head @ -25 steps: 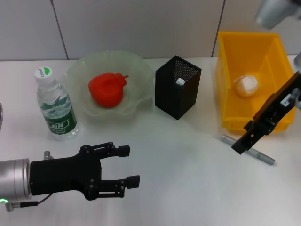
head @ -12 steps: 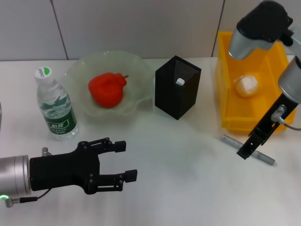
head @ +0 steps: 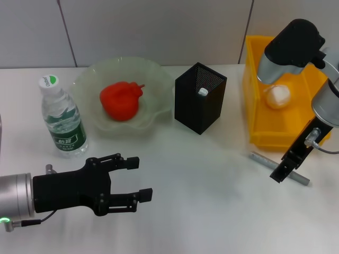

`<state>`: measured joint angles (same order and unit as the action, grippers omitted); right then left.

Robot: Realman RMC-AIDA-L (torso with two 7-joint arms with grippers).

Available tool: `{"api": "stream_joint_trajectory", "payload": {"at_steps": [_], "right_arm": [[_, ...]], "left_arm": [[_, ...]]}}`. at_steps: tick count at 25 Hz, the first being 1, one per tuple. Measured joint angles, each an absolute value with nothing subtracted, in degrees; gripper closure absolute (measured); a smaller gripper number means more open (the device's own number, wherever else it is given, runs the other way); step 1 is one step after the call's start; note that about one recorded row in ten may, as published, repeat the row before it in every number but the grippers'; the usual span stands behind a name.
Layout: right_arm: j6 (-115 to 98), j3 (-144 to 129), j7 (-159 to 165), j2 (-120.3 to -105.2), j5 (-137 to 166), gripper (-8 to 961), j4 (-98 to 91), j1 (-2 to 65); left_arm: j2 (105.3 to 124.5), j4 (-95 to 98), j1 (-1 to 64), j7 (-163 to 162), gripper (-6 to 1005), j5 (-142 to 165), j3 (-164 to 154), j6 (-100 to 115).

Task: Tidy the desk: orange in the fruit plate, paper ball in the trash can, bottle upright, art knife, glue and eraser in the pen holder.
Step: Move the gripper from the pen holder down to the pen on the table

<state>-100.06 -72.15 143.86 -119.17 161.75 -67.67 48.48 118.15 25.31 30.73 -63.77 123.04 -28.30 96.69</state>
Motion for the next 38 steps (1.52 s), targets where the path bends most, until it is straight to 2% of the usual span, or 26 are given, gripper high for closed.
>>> {"api": "stream_joint_trajectory", "payload": {"at_steps": [38], "right_arm": [[-85.63, -76.03, 138.81, -119.17, 161.91, 183, -53.72, 49.61]], "left_arm": [[118.27, 25.31, 30.62, -64.41, 152, 123.04, -28.74, 95.94]]}}
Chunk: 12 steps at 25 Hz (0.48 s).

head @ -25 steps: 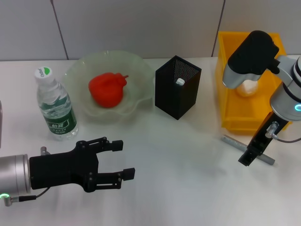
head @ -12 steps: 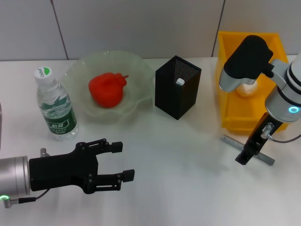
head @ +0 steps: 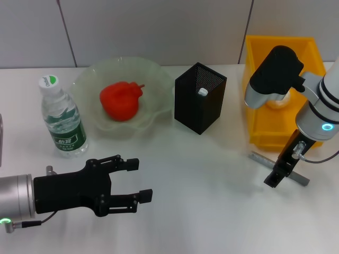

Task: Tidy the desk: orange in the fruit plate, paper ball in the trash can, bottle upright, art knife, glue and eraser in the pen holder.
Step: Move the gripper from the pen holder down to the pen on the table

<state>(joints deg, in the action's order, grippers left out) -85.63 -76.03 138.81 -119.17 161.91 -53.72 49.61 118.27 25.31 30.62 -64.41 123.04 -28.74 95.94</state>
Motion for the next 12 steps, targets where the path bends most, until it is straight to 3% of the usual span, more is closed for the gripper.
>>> {"api": "stream_joint_trajectory", "payload": {"at_steps": [12], "right_arm": [[-84.23, -76.02, 138.19, -119.17, 161.80, 183, -52.02, 49.77]], "left_arm": [[118.38, 25.31, 30.75, -64.64, 152, 123.04, -28.65, 95.95]]}}
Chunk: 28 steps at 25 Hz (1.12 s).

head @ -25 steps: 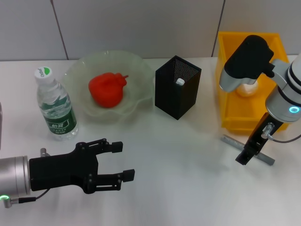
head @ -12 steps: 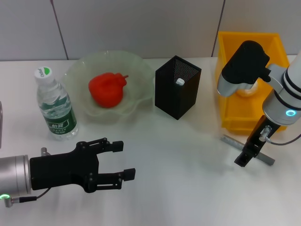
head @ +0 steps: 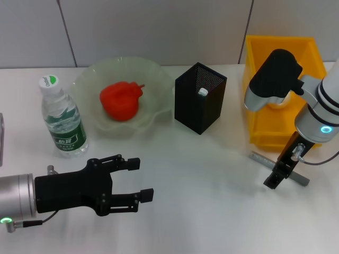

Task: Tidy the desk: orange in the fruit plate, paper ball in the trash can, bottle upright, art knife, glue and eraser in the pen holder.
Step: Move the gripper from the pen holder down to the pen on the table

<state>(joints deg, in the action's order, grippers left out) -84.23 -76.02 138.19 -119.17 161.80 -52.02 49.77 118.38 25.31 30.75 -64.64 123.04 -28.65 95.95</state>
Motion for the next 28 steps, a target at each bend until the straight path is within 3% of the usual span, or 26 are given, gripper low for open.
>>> {"api": "stream_joint_trajectory", "payload": {"at_steps": [20, 26, 28], "right_arm": [[-82.79, -75.94, 137.98, -119.19, 161.78, 182, -50.22, 49.76], [-82.71, -75.55, 137.98, -119.18, 161.73, 360, -49.90, 49.95], [-82.70, -75.51, 137.98, -119.18, 161.72, 371, -49.93, 49.99]], "left_arm": [[118.38, 25.31, 30.83, -65.31, 152, 123.10, -28.74, 95.88], [118.31, 25.31, 30.87, -65.37, 152, 123.09, -28.74, 96.02], [118.24, 25.31, 30.92, -65.40, 152, 123.08, -28.74, 96.08]]}}
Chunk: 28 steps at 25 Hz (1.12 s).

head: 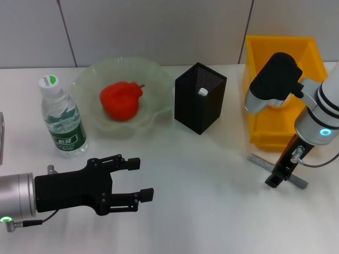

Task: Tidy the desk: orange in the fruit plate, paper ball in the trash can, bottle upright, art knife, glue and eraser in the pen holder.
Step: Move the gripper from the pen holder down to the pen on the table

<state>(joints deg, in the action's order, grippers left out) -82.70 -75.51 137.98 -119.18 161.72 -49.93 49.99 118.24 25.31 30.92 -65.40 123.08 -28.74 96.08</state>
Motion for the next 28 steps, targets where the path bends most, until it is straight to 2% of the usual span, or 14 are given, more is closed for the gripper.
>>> {"api": "stream_joint_trajectory", "payload": {"at_steps": [22, 28], "right_arm": [[-83.16, -75.55, 138.09, -119.24, 161.63, 530, -49.39, 50.83], [-82.71, -75.45, 139.39, -119.26, 161.63, 540, -49.04, 51.08]], "left_arm": [[118.24, 25.93, 30.99, -66.13, 152, 123.04, -28.74, 96.41], [118.21, 25.93, 31.03, -66.24, 152, 123.04, -28.74, 96.42]]}}
